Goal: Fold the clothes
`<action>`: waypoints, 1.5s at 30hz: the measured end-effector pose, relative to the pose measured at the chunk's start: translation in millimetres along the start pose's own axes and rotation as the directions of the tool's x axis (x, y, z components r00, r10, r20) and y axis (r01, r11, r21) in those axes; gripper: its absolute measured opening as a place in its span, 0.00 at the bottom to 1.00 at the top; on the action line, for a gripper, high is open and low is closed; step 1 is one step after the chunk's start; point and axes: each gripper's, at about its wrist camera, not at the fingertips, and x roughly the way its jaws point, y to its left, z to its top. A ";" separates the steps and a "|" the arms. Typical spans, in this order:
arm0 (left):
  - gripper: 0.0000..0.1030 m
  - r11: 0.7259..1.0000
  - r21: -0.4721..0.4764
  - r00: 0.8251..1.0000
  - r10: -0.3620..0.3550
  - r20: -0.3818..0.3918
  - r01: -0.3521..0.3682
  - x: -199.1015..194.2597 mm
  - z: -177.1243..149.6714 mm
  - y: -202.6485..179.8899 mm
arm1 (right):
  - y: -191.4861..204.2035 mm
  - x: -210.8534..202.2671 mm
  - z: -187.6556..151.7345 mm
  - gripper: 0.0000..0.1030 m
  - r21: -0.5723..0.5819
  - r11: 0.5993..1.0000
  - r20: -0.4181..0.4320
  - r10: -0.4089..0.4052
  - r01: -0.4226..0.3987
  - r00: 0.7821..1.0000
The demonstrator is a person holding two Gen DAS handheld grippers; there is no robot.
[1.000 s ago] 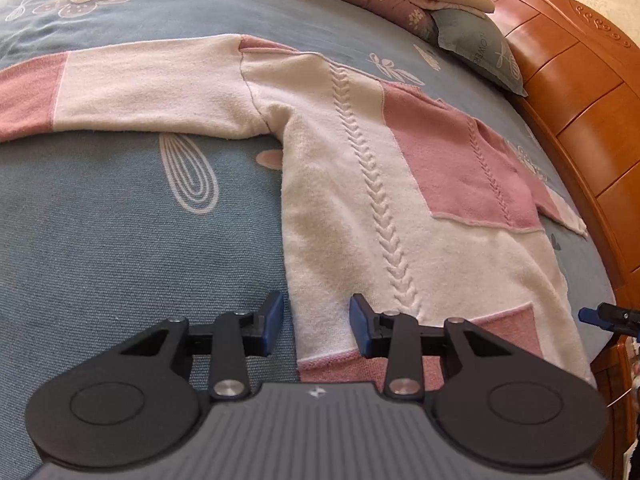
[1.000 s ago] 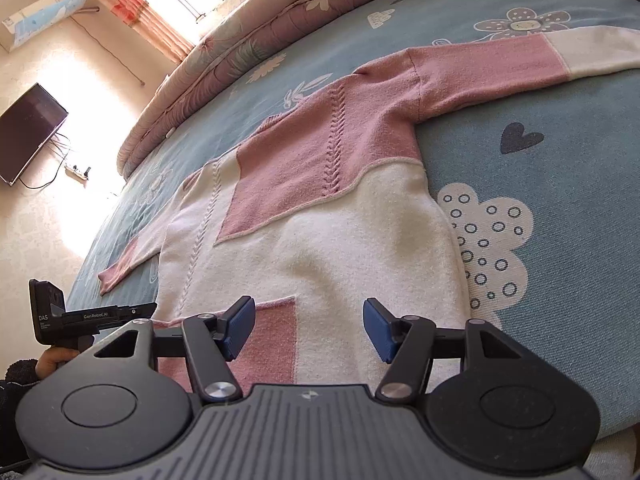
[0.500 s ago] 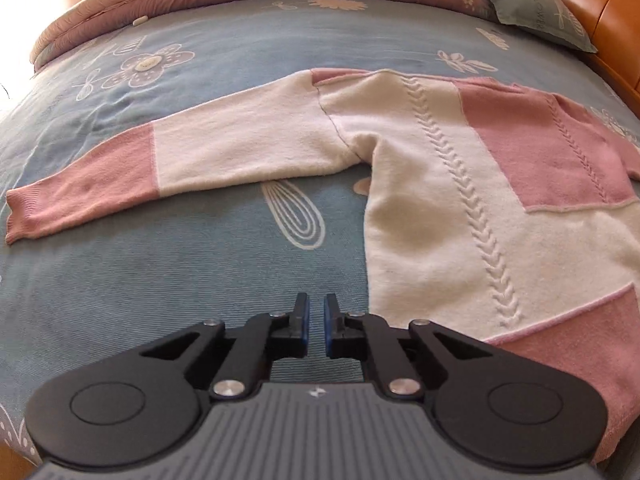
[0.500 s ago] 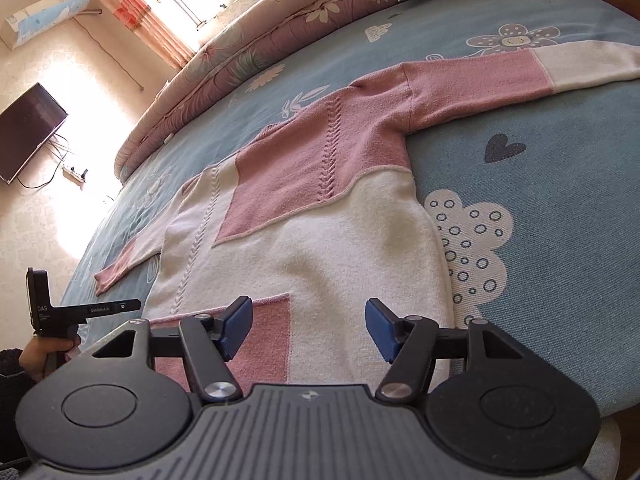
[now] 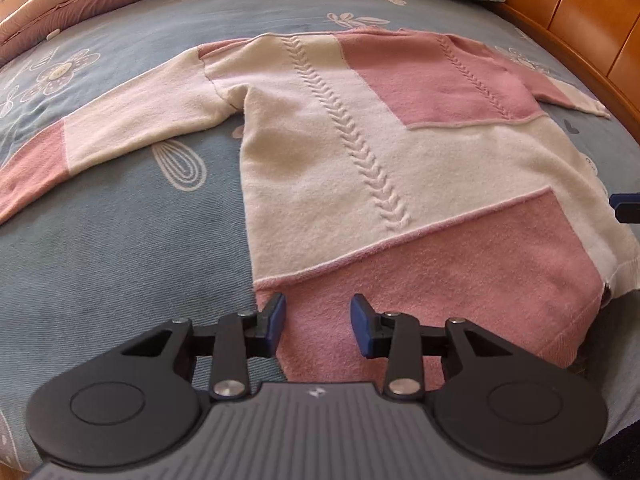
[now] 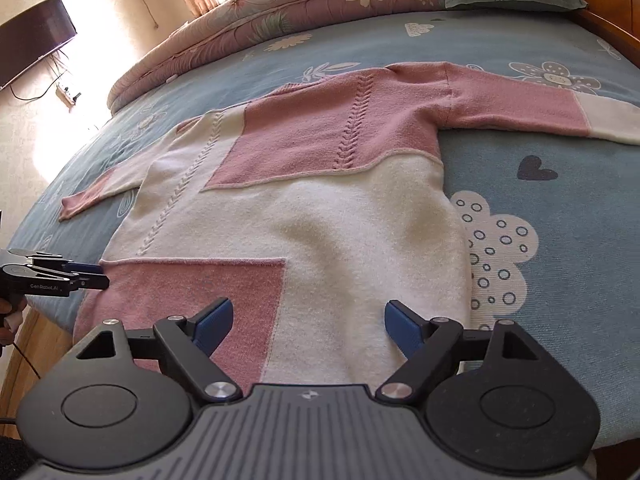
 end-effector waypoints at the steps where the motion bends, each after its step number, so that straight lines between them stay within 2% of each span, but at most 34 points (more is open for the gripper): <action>1: 0.40 1.000 0.017 1.000 0.006 -0.005 -0.006 -0.3 -1.0 -3.3 | -7.4 -4.2 -2.4 0.85 0.019 1.000 0.006 -0.007 0.007 1.000; 4: 0.47 0.998 0.068 1.000 0.020 -0.019 -0.019 -0.9 -3.1 -13.7 | -34.1 -18.4 -6.6 0.85 0.106 0.994 0.045 -0.011 0.006 0.999; 6: 0.48 0.997 0.078 1.000 -0.024 0.008 0.023 6.7 8.7 -27.9 | -48.7 -25.6 -7.1 0.86 0.154 0.988 0.071 -0.015 0.004 0.997; 10: 0.51 0.994 0.074 0.995 -0.089 0.037 0.086 26.3 28.3 -48.7 | -65.6 -27.4 0.7 0.86 0.176 0.984 0.101 0.010 -0.028 0.995; 15: 0.51 0.987 -0.087 0.989 -0.140 -0.043 0.136 66.0 35.9 -37.7 | -90.6 -2.8 26.2 0.89 0.227 0.961 0.124 0.132 -0.158 0.983; 18: 0.58 0.965 -0.188 0.982 -0.188 -0.013 0.182 69.7 33.4 -25.5 | -107.1 22.6 48.7 0.89 0.269 0.932 0.123 0.216 -0.242 0.969; 20: 0.59 0.952 -0.226 0.977 -0.211 -0.002 0.205 70.4 32.9 -21.0 | -117.7 42.5 64.9 0.89 0.294 0.911 0.118 0.266 -0.289 0.957; 23: 0.59 0.937 -0.269 0.974 -0.227 0.016 0.223 70.9 31.0 -16.2 | -133.3 78.6 86.3 0.89 0.335 0.887 0.094 0.303 -0.317 0.948; 25: 0.60 0.928 -0.291 0.972 -0.235 0.025 0.232 71.1 30.5 -13.7 | -139.7 90.1 96.0 0.89 0.345 0.863 0.137 0.342 -0.369 0.930; 28: 0.61 0.912 -0.328 0.968 -0.245 0.043 0.246 72.4 29.2 -9.6 | -143.2 105.2 112.9 0.89 0.351 0.852 0.144 0.361 -0.389 0.921; 31: 0.64 0.907 -0.334 0.966 -0.254 0.055 0.257 73.9 29.7 -9.2 | -144.5 115.3 124.6 0.89 0.361 0.843 0.145 0.372 -0.399 0.917; 34: 0.66 0.912 -0.320 0.966 -0.252 0.059 0.258 73.7 29.5 -10.7 | -139.2 114.1 126.9 0.88 0.358 0.855 0.122 0.356 -0.376 0.926; 38: 0.66 0.915 -0.310 0.966 -0.251 0.065 0.258 73.4 28.8 -11.4 | -119.5 86.0 122.5 0.88 0.310 0.909 0.152 0.241 -0.278 0.959; 41: 0.66 0.915 -0.307 0.966 -0.251 0.069 0.260 73.5 28.5 -11.6 | -97.4 63.9 116.1 0.88 0.224 0.926 0.216 0.258 -0.305 0.942; 45: 0.66 0.914 -0.312 0.966 -0.249 0.071 0.259 73.0 28.2 -11.4 | -76.0 91.6 113.0 0.88 0.172 0.958 0.130 0.210 -0.231 0.969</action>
